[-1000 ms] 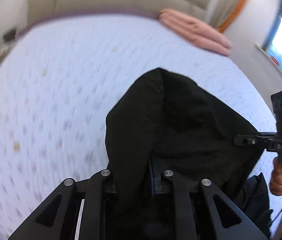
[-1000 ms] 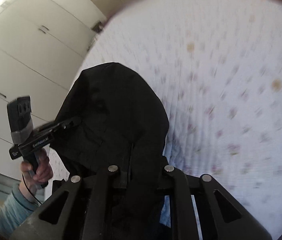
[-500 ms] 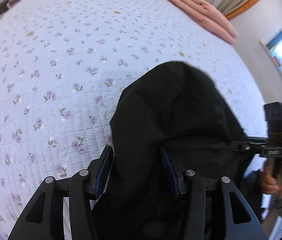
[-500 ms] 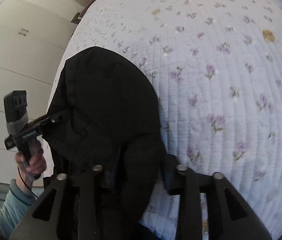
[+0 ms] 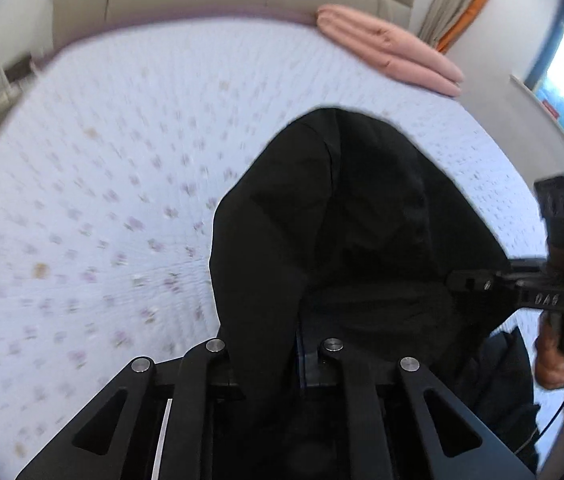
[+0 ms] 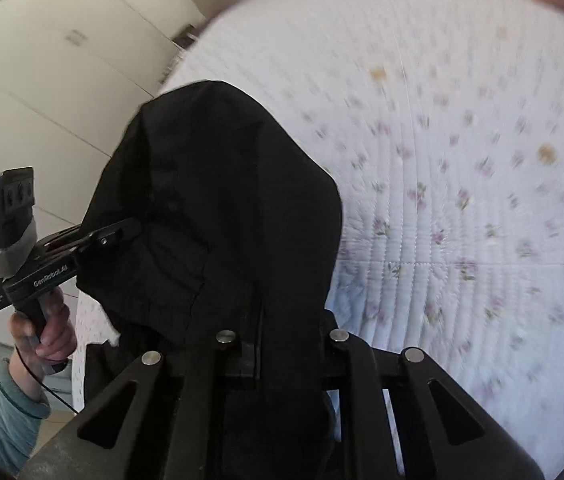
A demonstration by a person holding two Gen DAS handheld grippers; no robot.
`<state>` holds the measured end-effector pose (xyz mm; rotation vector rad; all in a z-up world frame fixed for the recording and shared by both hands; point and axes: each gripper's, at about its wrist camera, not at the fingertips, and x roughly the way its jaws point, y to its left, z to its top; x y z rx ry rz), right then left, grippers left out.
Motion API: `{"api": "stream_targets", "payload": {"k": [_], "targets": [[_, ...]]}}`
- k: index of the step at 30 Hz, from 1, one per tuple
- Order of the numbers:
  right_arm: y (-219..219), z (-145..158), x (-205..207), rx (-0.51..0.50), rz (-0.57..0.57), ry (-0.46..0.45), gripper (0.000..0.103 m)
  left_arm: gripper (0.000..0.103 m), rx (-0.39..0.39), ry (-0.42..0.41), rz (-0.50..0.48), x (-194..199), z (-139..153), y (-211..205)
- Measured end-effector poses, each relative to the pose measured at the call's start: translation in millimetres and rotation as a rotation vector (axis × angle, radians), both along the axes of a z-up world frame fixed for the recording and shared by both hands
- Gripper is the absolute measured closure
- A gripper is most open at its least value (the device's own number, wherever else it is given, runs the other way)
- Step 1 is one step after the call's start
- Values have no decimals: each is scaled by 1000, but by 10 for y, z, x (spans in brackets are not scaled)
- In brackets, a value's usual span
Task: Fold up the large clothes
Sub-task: 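Lift the hood with both tools and fold it over the jacket body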
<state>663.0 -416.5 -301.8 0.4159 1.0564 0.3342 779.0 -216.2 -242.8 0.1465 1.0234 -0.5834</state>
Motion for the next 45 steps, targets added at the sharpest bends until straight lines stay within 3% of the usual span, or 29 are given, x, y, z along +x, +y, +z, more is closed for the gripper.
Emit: {"api": "stream_targets", "payload": {"k": [2, 8, 11, 13, 16, 20, 22, 24, 26, 29, 32, 34, 36, 38, 43, 45], "targets": [[88, 261, -251, -32, 7, -50, 86, 88, 29, -92, -10, -374, 299, -3], [595, 947, -1203, -198, 37, -199, 87, 89, 34, -235, -10, -1427, 916, 157], [729, 1128, -1848, -300, 54, -264, 89, 88, 98, -310, -47, -2154, 1081, 228], [848, 1177, -2265, -391, 67, -290, 90, 88, 126, -304, -72, -2568, 1081, 266], [1005, 1093, -2766, -550, 97, -266, 90, 81, 207, -265, -111, -3074, 869, 327], [977, 520, -3182, -692, 119, -112, 90, 79, 440, -92, -113, -3497, -89, 487], [847, 189, -3242, -714, 110, 4, 90, 79, 495, 21, -75, -3556, -493, 689], [711, 41, -3272, -659, 80, 95, 90, 79, 413, 72, 6, -3523, -437, 895], [576, 160, -3296, -573, 28, 112, 87, 79, 346, 78, 63, -3418, -224, 1012], [404, 554, -3186, -442, -27, 58, 79, 79, 238, 18, 136, -3216, 262, 1092], [488, 991, -2966, -334, -48, -30, 57, 77, 126, -52, 142, -3015, 715, 980], [592, 1193, -2784, -267, -42, -90, 48, 58, 33, -89, 129, -2946, 951, 849], [830, 1255, -2652, -208, -32, -108, 48, 55, -46, -108, 105, -2880, 1063, 665], [1006, 1168, -2499, -184, -18, -84, 48, 55, -61, -100, 72, -2890, 1010, 485], [1409, 602, -2539, -212, 48, 56, 48, 55, 2, 77, -4, -3271, 265, 179], [1482, 175, -2691, -283, 78, 157, 49, 54, 70, 150, -44, -3531, -159, 117]]}}
